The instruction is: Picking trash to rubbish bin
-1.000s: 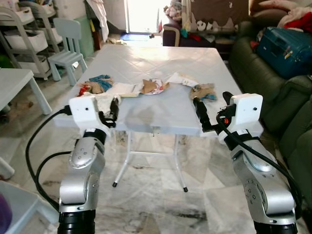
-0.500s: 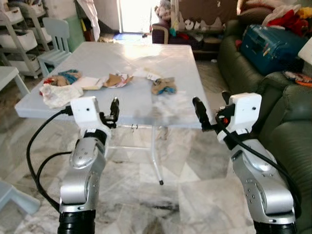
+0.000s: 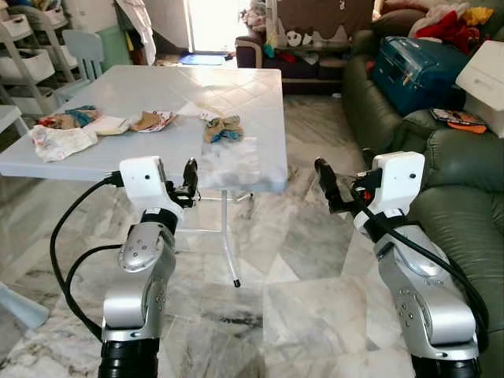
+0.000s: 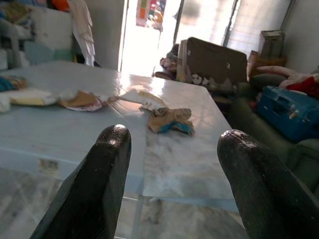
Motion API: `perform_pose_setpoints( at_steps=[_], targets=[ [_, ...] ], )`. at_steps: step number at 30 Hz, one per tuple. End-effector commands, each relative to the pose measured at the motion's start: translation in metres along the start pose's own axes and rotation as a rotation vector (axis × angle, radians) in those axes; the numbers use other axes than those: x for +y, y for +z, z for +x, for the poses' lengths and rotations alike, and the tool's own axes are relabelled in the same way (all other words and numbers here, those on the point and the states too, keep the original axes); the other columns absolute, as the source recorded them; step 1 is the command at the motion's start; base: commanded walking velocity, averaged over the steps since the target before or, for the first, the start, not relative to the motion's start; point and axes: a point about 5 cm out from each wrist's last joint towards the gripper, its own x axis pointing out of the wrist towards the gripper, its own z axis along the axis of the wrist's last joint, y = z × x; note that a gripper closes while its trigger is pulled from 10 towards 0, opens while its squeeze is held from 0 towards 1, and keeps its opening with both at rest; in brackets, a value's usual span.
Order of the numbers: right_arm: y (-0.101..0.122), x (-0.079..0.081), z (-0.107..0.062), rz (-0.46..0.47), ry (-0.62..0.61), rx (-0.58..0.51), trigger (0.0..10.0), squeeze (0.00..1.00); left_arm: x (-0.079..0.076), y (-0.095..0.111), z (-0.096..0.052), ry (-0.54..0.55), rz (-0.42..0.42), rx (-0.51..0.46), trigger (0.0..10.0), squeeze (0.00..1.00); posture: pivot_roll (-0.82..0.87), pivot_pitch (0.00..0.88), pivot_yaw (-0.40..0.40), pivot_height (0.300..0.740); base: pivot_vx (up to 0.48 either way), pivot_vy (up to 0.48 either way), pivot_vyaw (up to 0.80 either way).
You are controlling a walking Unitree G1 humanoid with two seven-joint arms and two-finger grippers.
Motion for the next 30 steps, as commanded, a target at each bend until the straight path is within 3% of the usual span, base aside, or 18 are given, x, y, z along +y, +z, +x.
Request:
perform_pose_setpoints(
  at_steps=[1, 9, 14, 22, 30],
  targets=[
    [0.001, 0.0, 0.001, -0.003, 0.004, 0.002, 10.0, 0.0, 0.001, -0.003, 0.0, 0.012, 0.011, 0.01, 10.0, 0.0, -0.05, 0.007, -0.041, 0.74, 0.0, 0.0, 0.0],
    [0.001, -0.001, 0.002, -0.003, -0.002, -0.002, 10.0, 0.0, 0.005, 0.0, 0.002, 0.029, -0.003, -0.001, 10.0, 0.0, -0.05, 0.008, -0.037, 0.74, 0.0, 0.0, 0.0],
    [0.001, -0.003, 0.0, -0.005, -0.013, -0.006, 10.0, 0.0, 0.011, -0.001, 0.003, 0.061, -0.021, 0.009, 10.0, 0.0, -0.06, 0.012, -0.031, 0.74, 0.226, 0.37, 0.0],
    [0.0, -0.002, -0.001, -0.001, -0.017, -0.004, 10.0, 0.0, 0.01, -0.001, 0.004, 0.051, -0.02, 0.008, 10.0, 0.0, -0.06, 0.016, -0.027, 0.74, 0.0, 0.0, 0.0],
    [-0.01, -0.007, -0.002, -0.017, -0.061, 0.037, 10.0, 0.0, 0.01, -0.02, 0.001, 0.028, 0.002, 0.095, 10.0, 0.0, -0.05, 0.02, -0.027, 0.74, 0.0, 0.0, 0.0]
  ],
)
